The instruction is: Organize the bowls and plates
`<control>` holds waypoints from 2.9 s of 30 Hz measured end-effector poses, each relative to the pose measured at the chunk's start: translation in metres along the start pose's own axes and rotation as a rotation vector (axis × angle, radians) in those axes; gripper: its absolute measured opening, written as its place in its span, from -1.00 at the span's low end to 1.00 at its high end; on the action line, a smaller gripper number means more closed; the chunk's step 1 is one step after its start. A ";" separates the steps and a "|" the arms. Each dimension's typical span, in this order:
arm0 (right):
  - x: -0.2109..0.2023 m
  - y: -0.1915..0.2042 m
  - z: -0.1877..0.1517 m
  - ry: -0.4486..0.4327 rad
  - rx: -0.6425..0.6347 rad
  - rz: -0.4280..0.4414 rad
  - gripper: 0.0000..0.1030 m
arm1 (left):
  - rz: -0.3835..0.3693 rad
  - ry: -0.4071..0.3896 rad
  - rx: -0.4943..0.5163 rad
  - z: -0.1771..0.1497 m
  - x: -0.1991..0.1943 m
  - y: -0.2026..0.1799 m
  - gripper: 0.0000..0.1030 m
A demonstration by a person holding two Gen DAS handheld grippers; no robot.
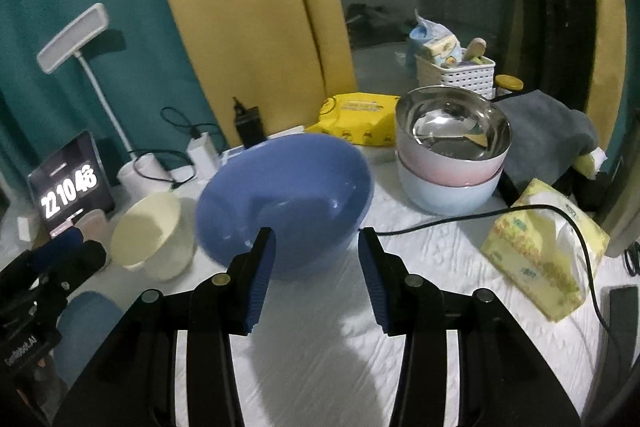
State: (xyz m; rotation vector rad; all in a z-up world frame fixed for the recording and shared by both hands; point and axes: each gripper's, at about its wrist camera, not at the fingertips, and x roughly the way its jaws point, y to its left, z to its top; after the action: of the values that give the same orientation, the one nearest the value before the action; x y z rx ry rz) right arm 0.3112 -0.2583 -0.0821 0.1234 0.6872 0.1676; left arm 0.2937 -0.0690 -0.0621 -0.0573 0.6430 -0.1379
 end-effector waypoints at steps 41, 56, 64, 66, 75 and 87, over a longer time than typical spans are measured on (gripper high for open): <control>0.061 -0.025 -0.022 0.102 0.016 0.011 -0.67 | -0.074 0.123 0.004 -0.017 0.067 -0.032 -0.27; 0.023 -0.012 -0.033 0.101 0.021 0.006 -0.66 | -0.102 0.103 -0.014 -0.025 0.029 -0.026 -0.27; -0.001 -0.003 -0.045 0.100 0.018 0.011 -0.64 | -0.107 0.097 -0.028 -0.038 0.005 -0.021 -0.26; -0.007 -0.001 -0.048 0.096 0.016 0.011 -0.64 | -0.109 0.094 -0.027 -0.042 -0.002 -0.020 -0.26; -0.044 0.010 -0.063 0.074 0.013 0.004 -0.64 | -0.118 0.073 -0.016 -0.062 -0.040 -0.022 -0.26; -0.072 0.020 -0.094 0.098 0.032 0.008 -0.56 | -0.127 0.091 -0.021 -0.090 -0.065 -0.021 -0.26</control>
State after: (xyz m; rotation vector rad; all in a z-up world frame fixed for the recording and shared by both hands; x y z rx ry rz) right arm 0.1940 -0.2469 -0.1066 0.1495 0.7875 0.1708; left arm 0.1855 -0.0811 -0.0934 -0.1130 0.7320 -0.2576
